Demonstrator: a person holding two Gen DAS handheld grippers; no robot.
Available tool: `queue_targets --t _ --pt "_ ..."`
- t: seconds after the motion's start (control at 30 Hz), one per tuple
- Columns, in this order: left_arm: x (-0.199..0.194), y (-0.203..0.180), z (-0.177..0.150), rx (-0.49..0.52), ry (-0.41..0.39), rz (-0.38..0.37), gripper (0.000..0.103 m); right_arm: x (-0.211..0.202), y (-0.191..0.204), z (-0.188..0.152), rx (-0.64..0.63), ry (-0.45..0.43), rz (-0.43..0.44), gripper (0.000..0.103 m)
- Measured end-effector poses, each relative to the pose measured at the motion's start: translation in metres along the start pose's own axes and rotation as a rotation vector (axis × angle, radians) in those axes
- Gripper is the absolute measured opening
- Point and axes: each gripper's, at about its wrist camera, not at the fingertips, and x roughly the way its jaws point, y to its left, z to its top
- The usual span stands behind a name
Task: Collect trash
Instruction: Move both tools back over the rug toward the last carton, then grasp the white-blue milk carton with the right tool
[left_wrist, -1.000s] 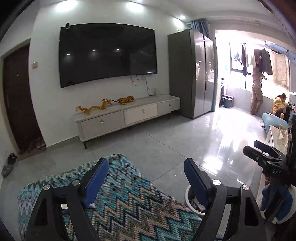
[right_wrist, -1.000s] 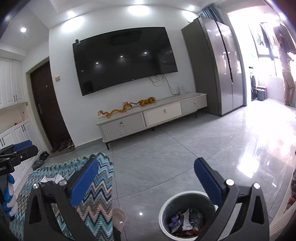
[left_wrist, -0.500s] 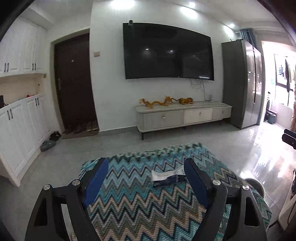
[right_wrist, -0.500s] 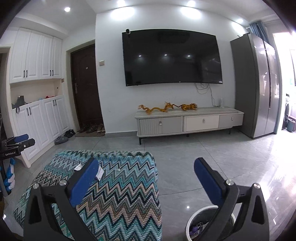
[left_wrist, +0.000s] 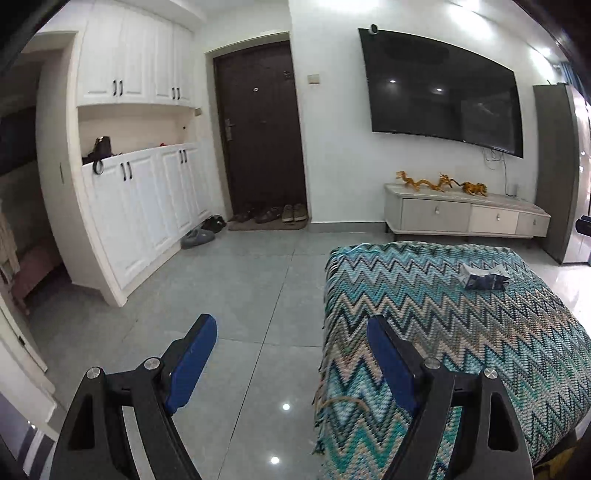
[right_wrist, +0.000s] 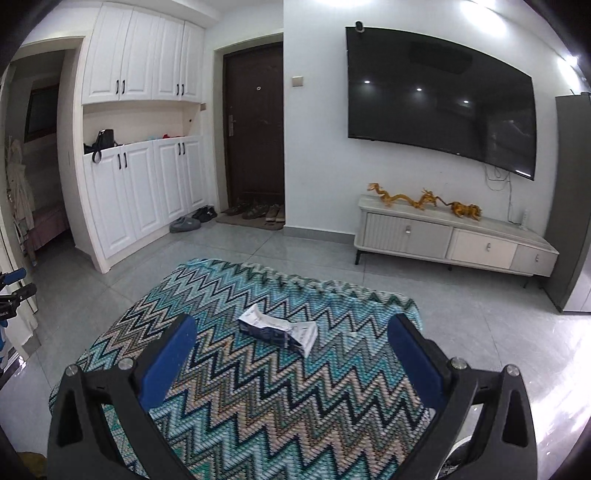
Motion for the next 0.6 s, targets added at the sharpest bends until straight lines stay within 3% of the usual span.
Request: queue_targets --t 0.13,0.27,0.6 --pt "0.004 0.031 -0.019 -0.075 0.021 0.027 0.083 0.020 0.029 0.008 -0.049 0.034 0.038 0.103" --pt "0.017 0.033 -0.026 -0.100 0.047 0.015 0.083 0.044 0.044 0.008 -0.086 0.078 0.062 0.103" --pt "0.079 -0.050 -0.013 -0.040 0.137 -0.167 0.083 0.116 0.031 -0.007 -0.134 0.216 0.103 0.103"
